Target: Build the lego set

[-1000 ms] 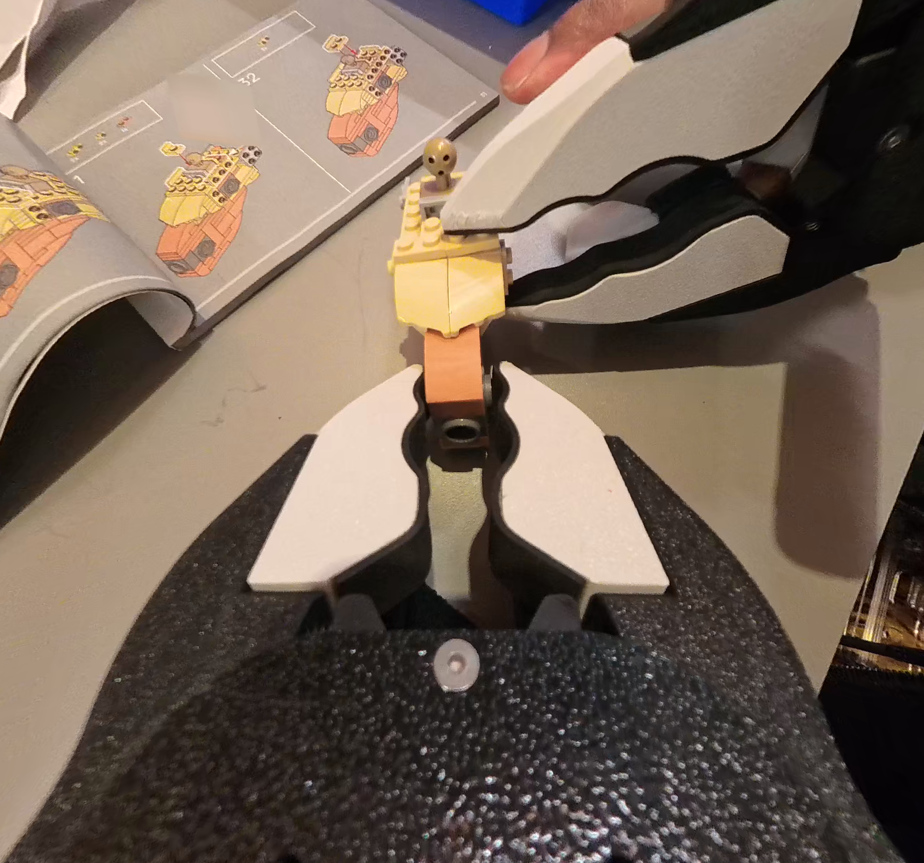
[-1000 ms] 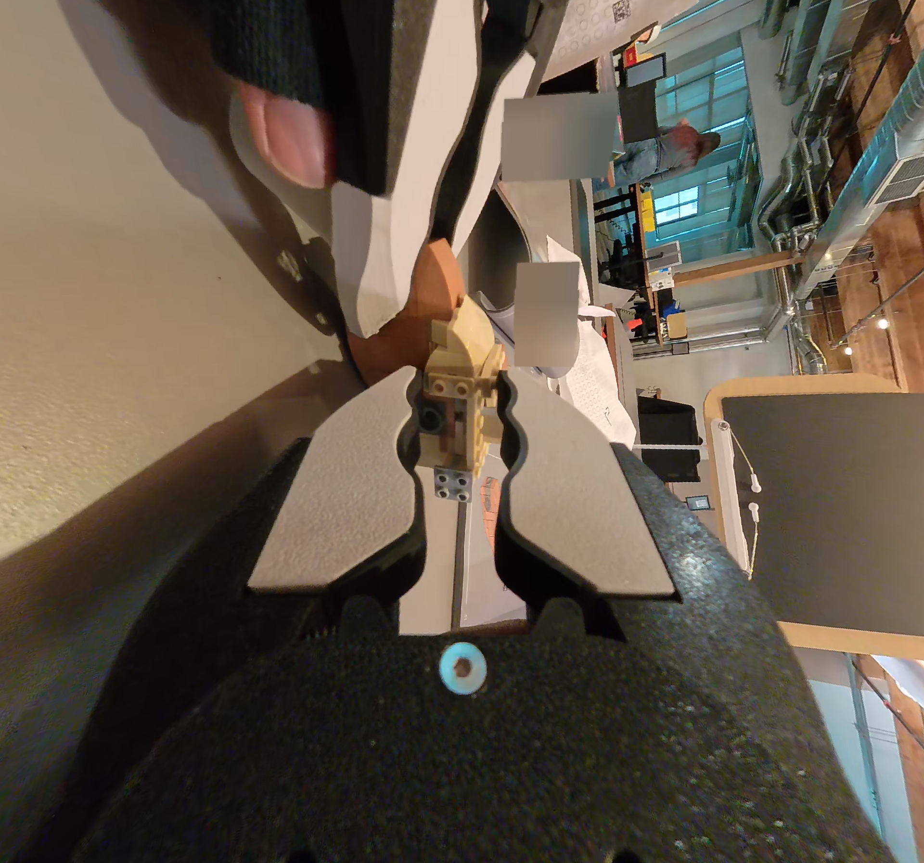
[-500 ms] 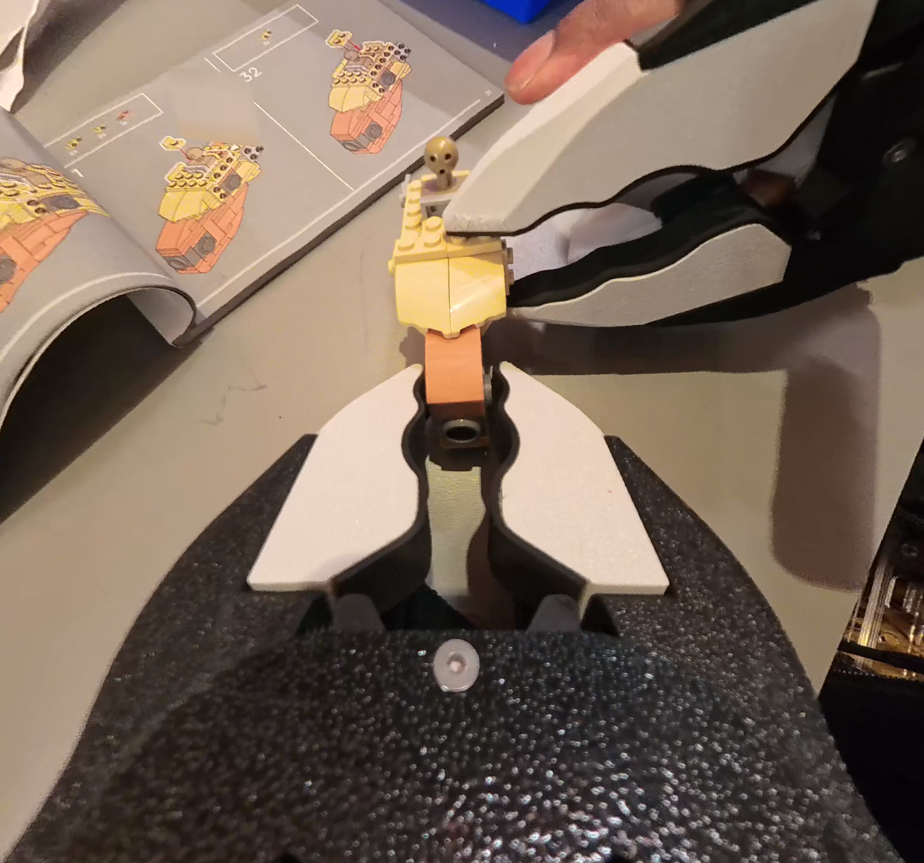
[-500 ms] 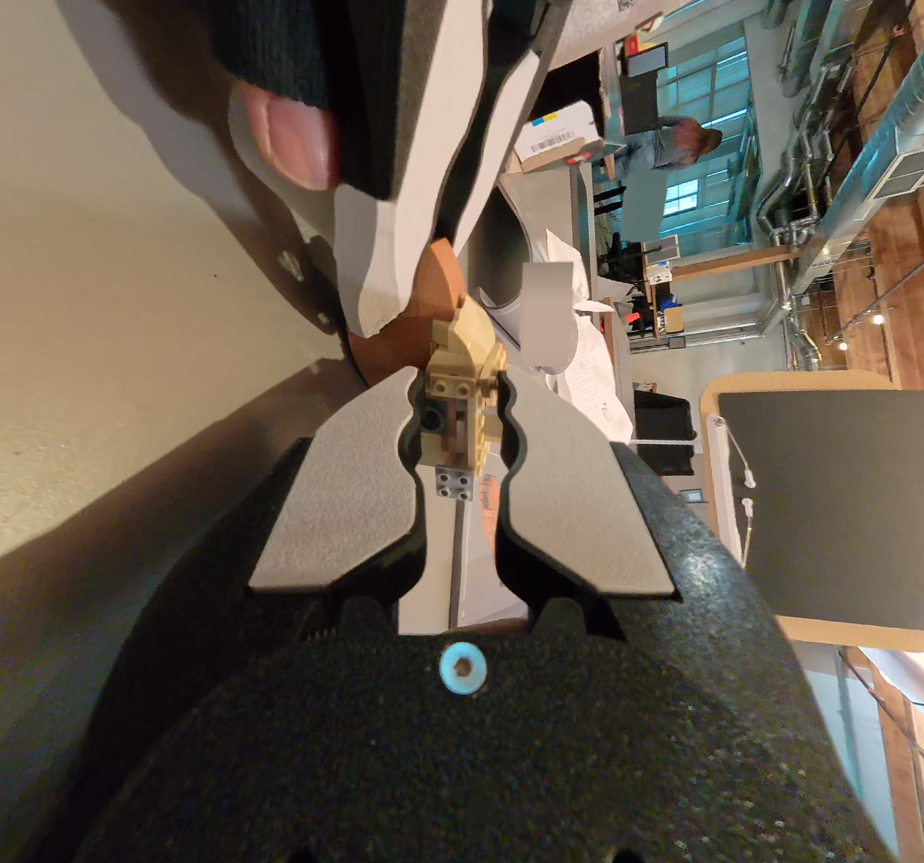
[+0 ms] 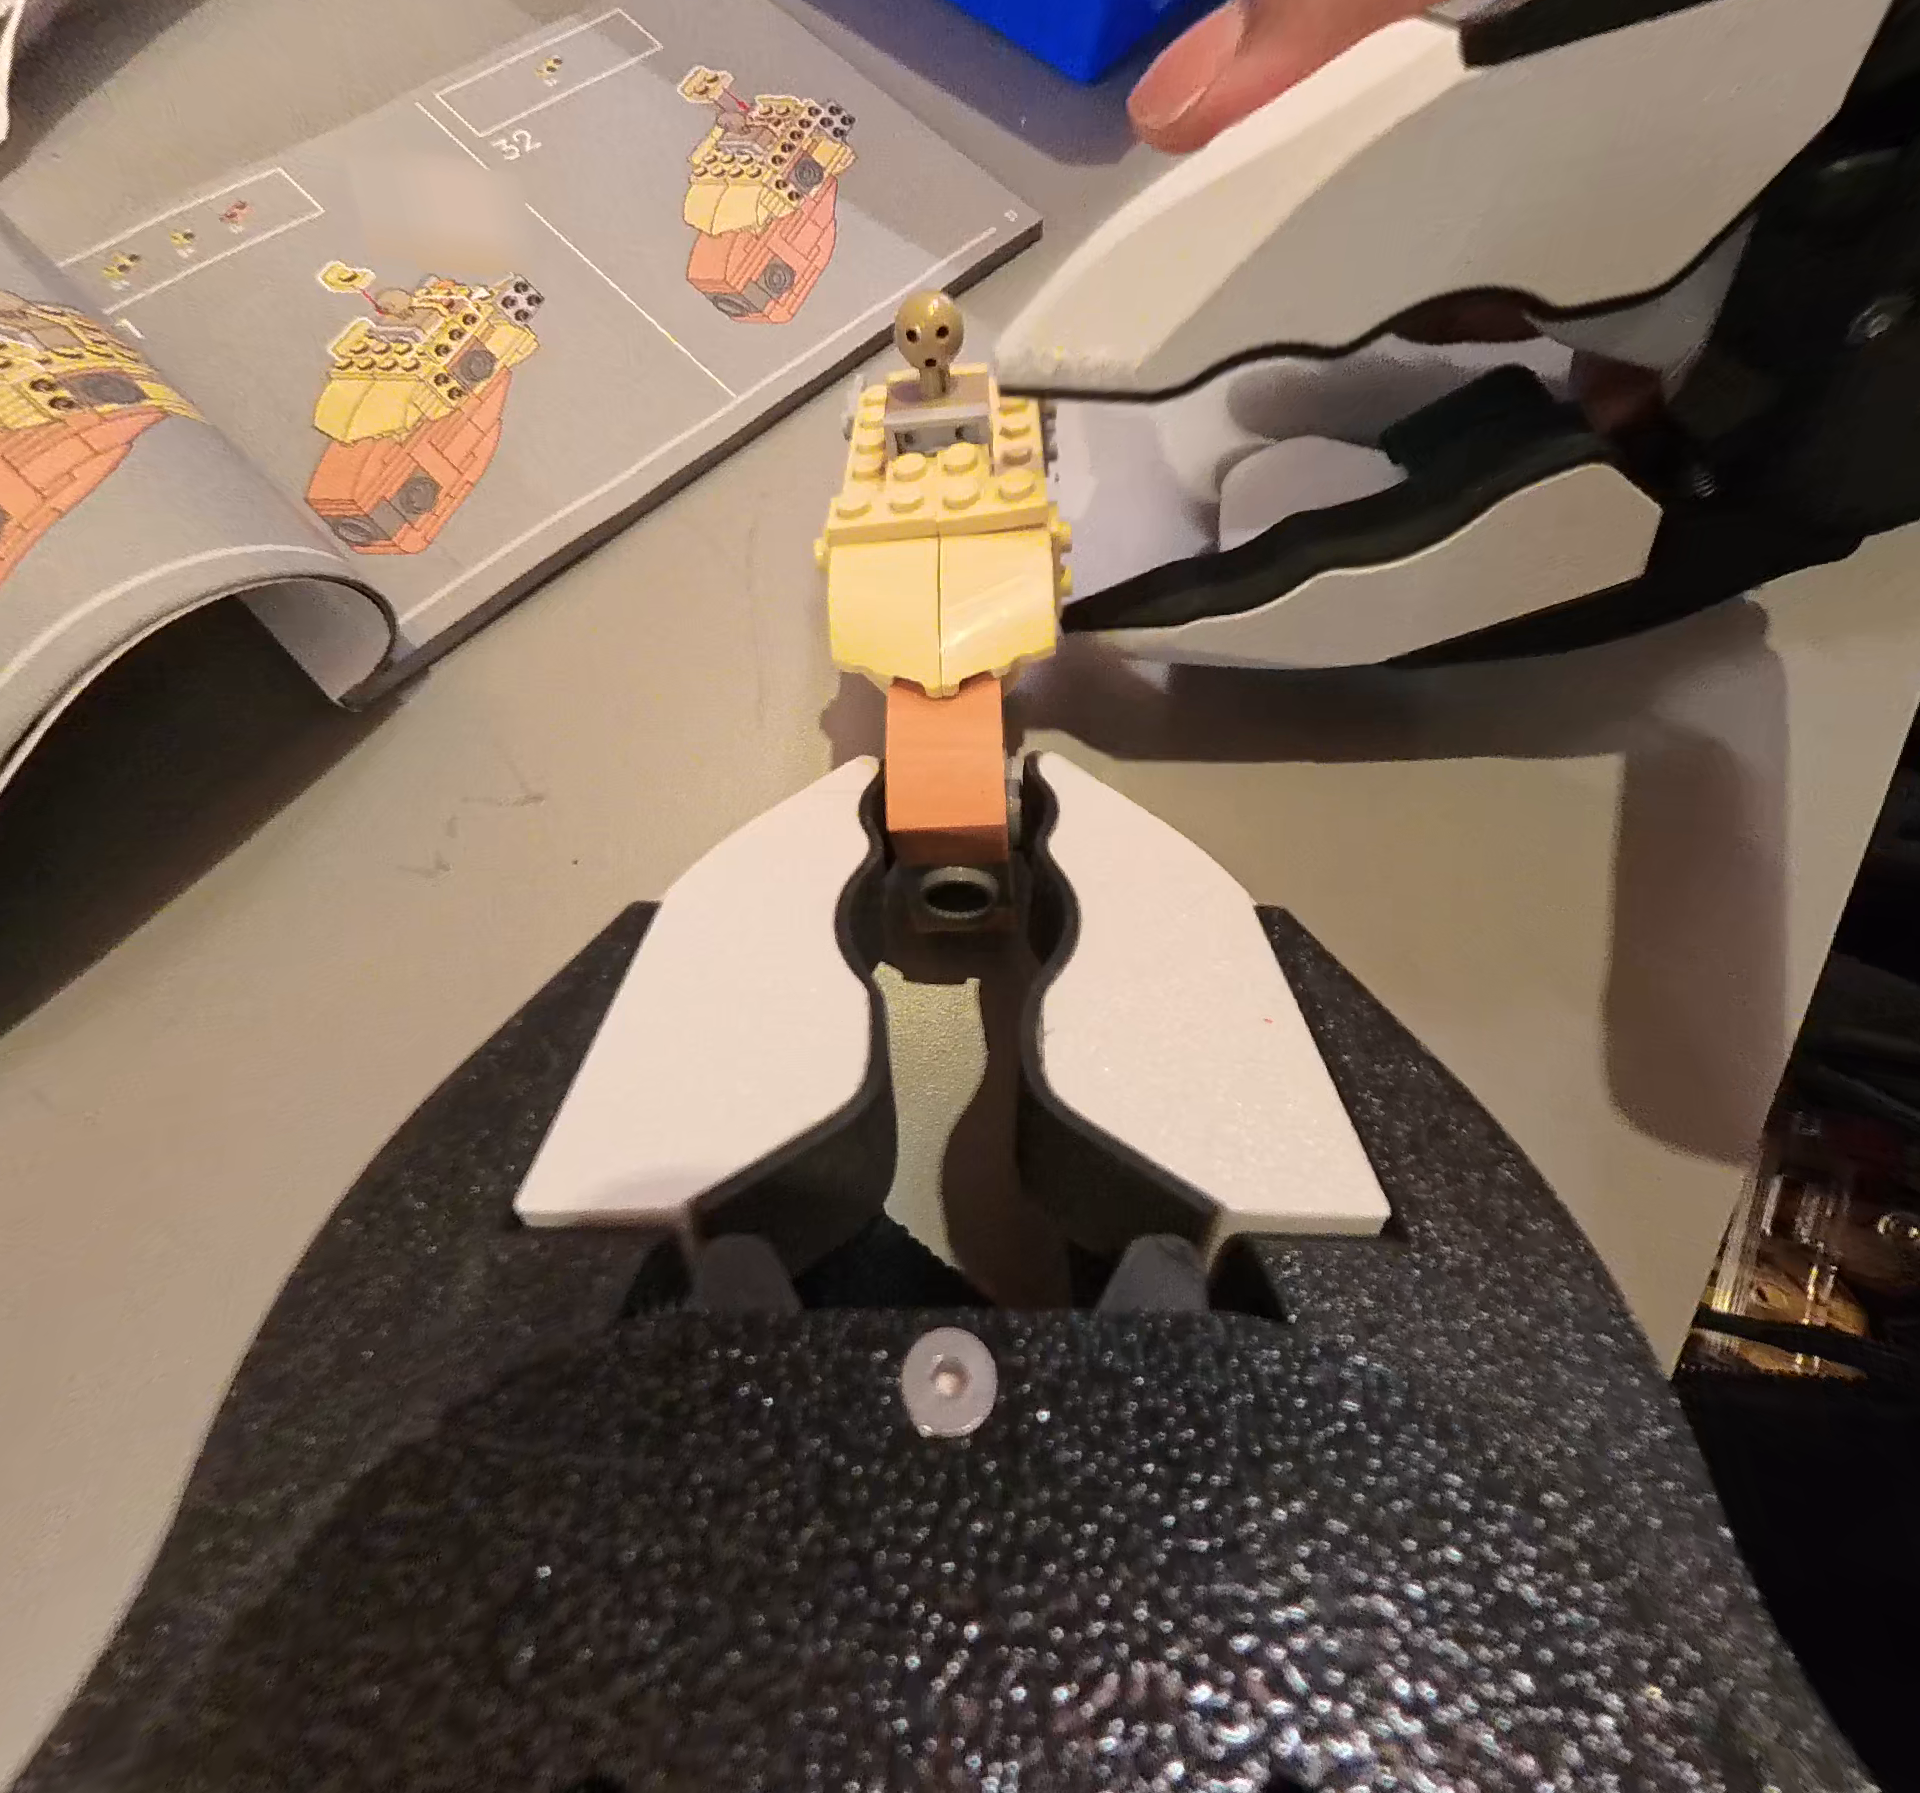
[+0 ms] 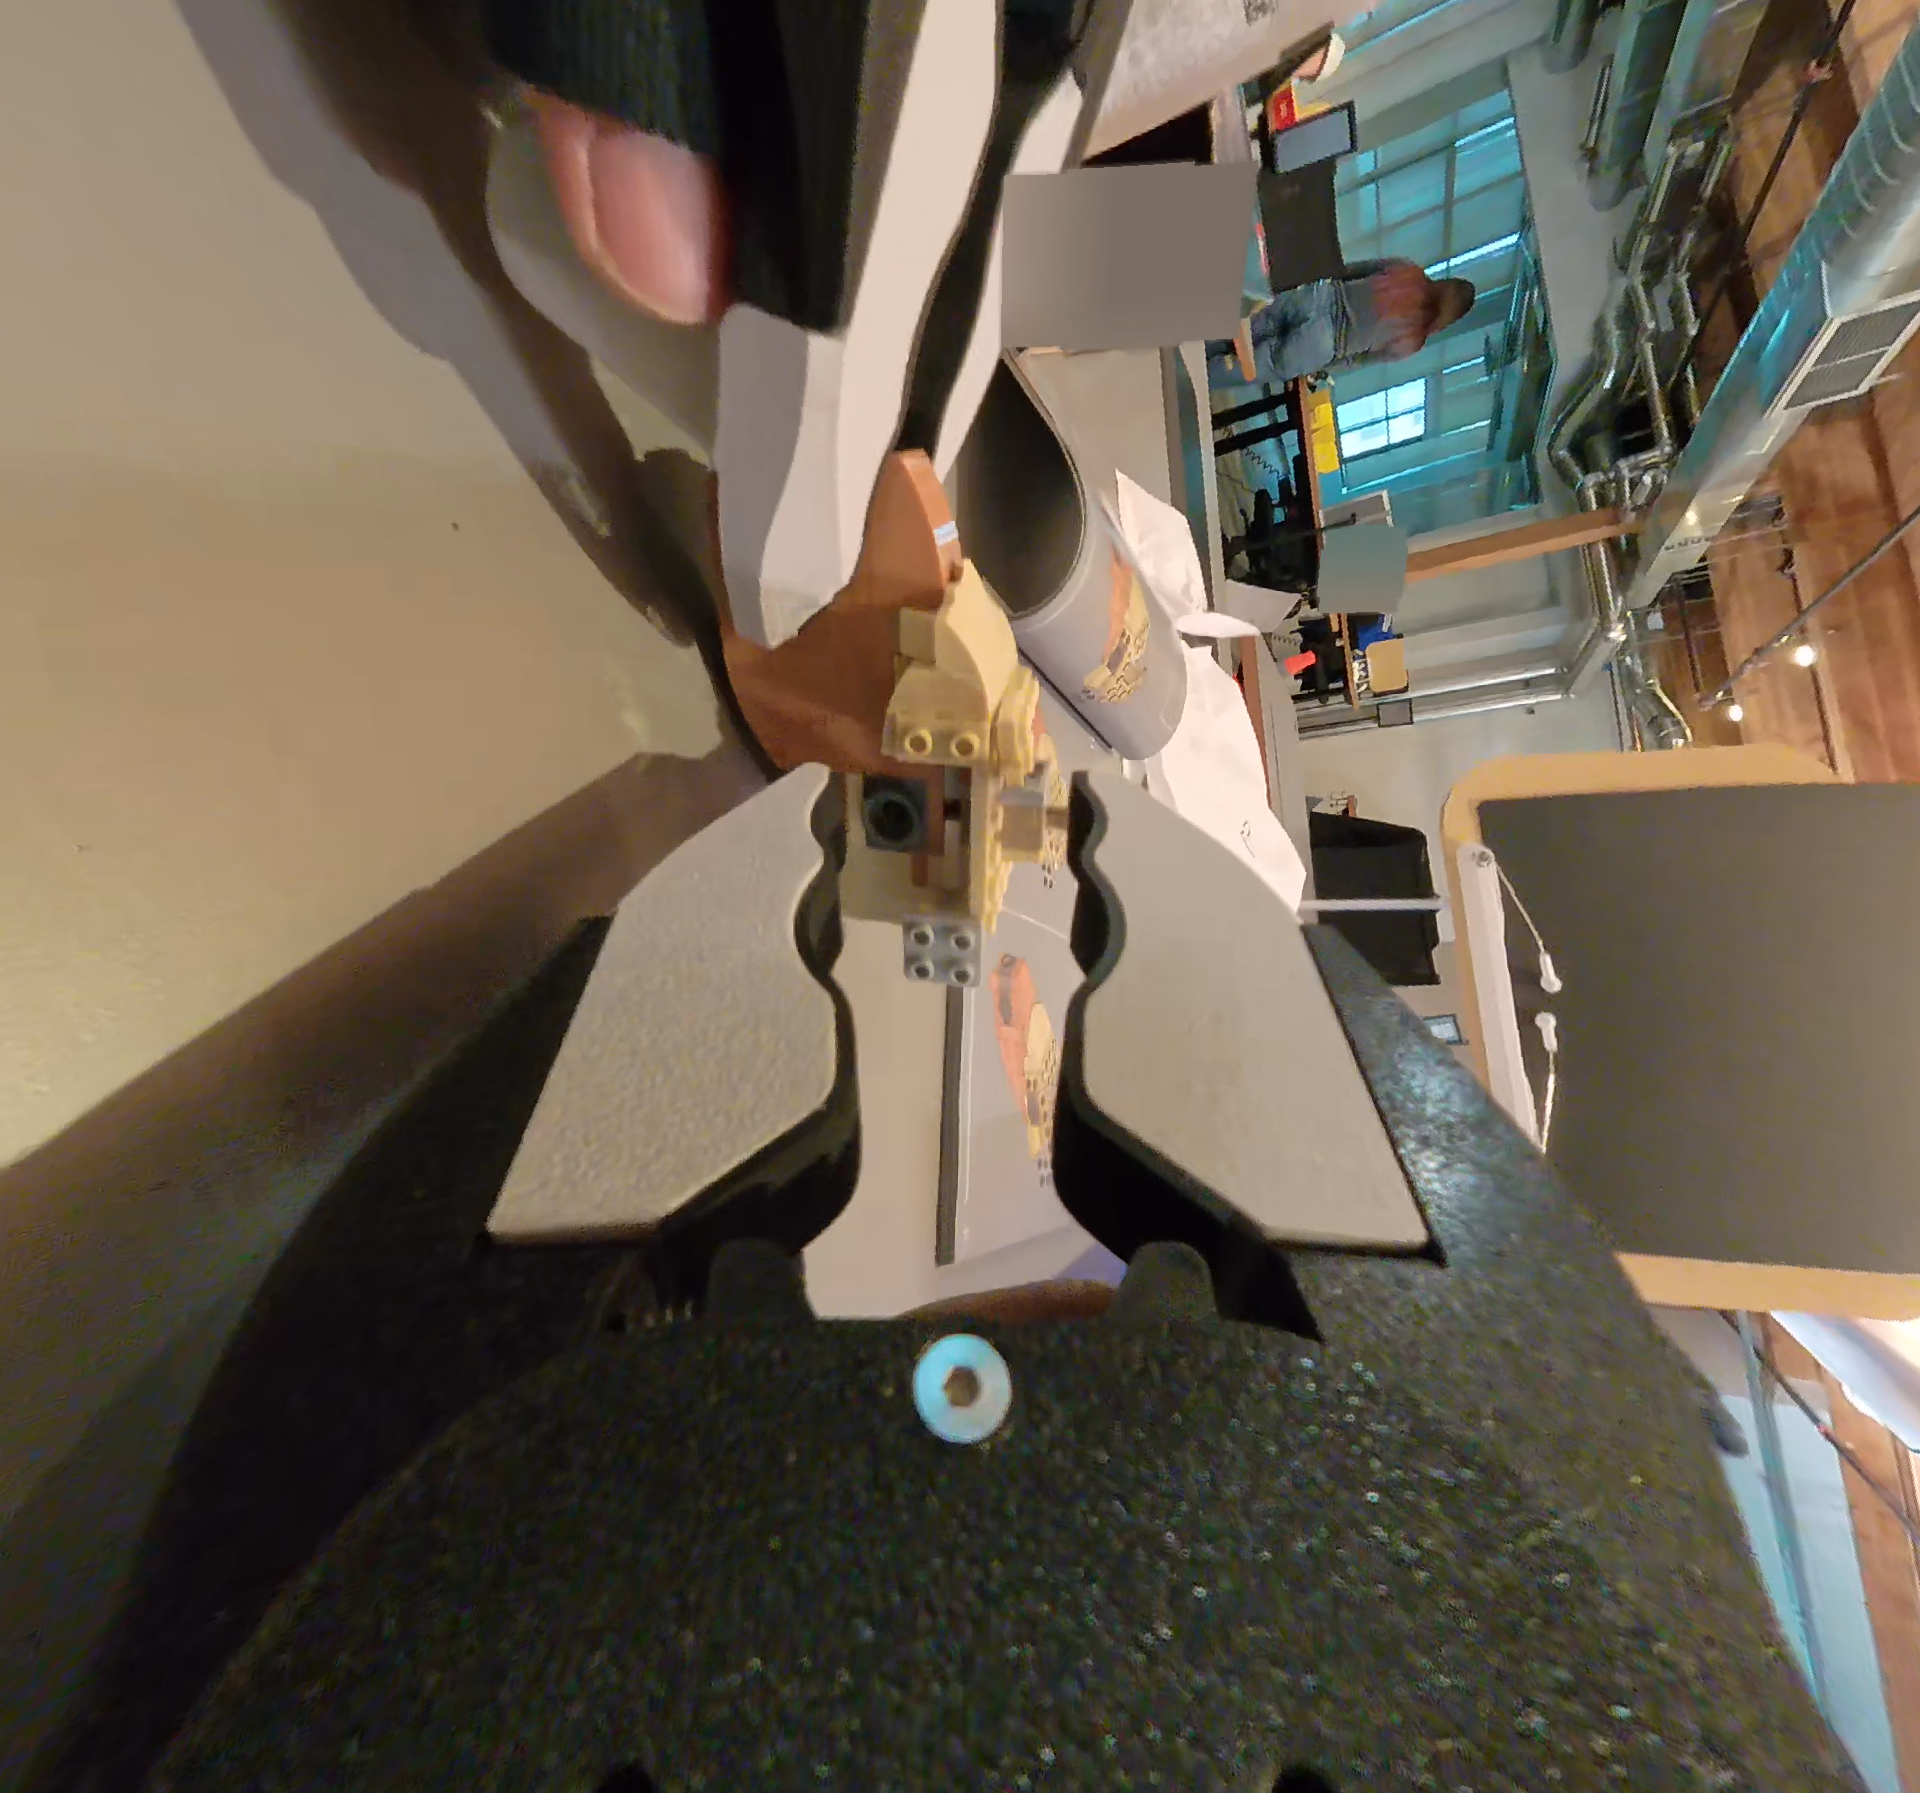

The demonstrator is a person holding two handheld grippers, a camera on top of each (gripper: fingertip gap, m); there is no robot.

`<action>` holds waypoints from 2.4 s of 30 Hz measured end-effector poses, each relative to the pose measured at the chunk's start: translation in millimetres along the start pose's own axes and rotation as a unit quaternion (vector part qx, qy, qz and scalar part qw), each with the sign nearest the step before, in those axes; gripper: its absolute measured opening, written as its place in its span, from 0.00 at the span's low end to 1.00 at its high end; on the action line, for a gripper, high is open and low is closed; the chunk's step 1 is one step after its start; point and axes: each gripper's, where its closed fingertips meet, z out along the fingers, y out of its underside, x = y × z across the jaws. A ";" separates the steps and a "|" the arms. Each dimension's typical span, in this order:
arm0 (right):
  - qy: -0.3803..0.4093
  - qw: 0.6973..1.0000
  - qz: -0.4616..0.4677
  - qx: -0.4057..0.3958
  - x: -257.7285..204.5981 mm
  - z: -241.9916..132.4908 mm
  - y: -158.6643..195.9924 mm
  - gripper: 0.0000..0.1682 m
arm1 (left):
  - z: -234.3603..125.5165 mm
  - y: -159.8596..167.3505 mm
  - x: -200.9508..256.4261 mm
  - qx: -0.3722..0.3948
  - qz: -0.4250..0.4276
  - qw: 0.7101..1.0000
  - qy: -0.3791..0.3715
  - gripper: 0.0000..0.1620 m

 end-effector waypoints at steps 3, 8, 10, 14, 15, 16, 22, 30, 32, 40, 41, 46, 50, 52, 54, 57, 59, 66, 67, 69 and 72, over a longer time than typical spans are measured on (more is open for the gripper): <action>-0.005 1.000 0.000 0.009 -0.8 3.4 -6.2 0.23 | 0.4 0.5 0.0 -0.002 0.005 1.000 -0.005 0.14; -0.013 0.999 0.032 0.002 -3.1 8.5 -6.3 0.19 | 0.0 0.4 0.2 -0.001 0.007 1.000 -0.007 0.14; -0.007 0.999 0.039 -0.006 -2.7 9.6 -3.9 0.19 | -0.1 0.5 0.3 -0.001 0.008 1.000 -0.008 0.14; -0.002 0.999 0.042 -0.010 -3.0 10.5 -3.6 0.20 | -0.1 0.7 -0.5 -0.001 0.008 1.000 -0.010 0.14; -0.001 0.999 0.043 -0.010 -3.1 10.6 -3.6 0.20 | 0.0 0.8 -0.6 -0.001 0.008 1.000 -0.010 0.14; 0.000 0.999 0.045 -0.008 -2.9 10.5 -3.7 0.19 | 0.1 0.9 -0.9 -0.002 0.008 1.000 -0.011 0.14; 0.001 0.999 0.041 -0.005 -2.4 10.0 -3.6 0.17 | 0.7 2.1 -1.0 -0.007 0.011 1.000 -0.014 0.14; 0.000 1.000 0.018 -0.009 -3.0 9.7 -2.1 0.16 | 1.1 1.7 0.1 -0.007 0.010 1.000 -0.008 0.14; 0.000 1.000 0.012 -0.008 -3.0 9.5 -1.9 0.16 | 1.1 1.7 0.3 -0.007 0.010 1.000 -0.009 0.14; 0.033 0.999 -0.006 -0.009 0.2 5.6 -0.9 0.22 | 0.7 0.6 -1.3 -0.002 -0.004 1.000 -0.004 0.14; 0.035 0.999 -0.007 -0.006 -0.3 3.4 -0.6 0.23 | 0.1 0.1 -1.4 0.001 -0.009 1.000 -0.001 0.14; 0.042 0.999 -0.023 0.000 -1.4 2.0 -2.3 0.23 | -0.3 -0.2 0.2 0.002 -0.009 1.000 0.007 0.14; 0.038 0.999 -0.033 0.000 -2.8 6.6 -4.3 0.18 | -0.5 -0.1 0.5 0.002 -0.007 1.000 0.007 0.14; 0.038 0.999 -0.035 0.001 -1.5 6.3 -4.5 0.16 | -0.5 0.4 0.2 0.001 -0.006 1.000 0.004 0.14; 0.034 0.999 -0.035 0.001 -1.5 5.9 -4.2 0.16 | -0.2 0.3 0.9 0.000 -0.003 1.000 0.004 0.14; 0.032 0.999 -0.042 -0.002 -2.0 5.6 -4.0 0.15 | 0.3 1.2 1.3 -0.004 -0.002 1.000 0.006 0.14; 0.029 0.999 -0.042 -0.002 -2.0 5.6 -3.7 0.15 | 0.4 1.2 1.7 -0.004 -0.002 1.000 0.007 0.14; 0.022 0.997 -0.070 -0.011 -1.9 5.6 -3.0 0.15 | 0.9 1.3 2.3 -0.007 0.002 1.000 0.008 0.14; 0.018 0.997 -0.069 -0.012 -1.8 5.8 -2.9 0.15 | 0.9 1.3 2.3 -0.006 0.003 1.000 0.008 0.14; 0.012 0.997 -0.069 -0.013 -1.6 6.2 -2.8 0.15 | 0.8 1.3 2.4 -0.006 0.004 1.000 0.007 0.14; 0.004 0.998 -0.068 -0.013 -1.5 6.5 -2.9 0.15 | 0.7 1.4 2.3 -0.006 0.006 1.000 0.004 0.14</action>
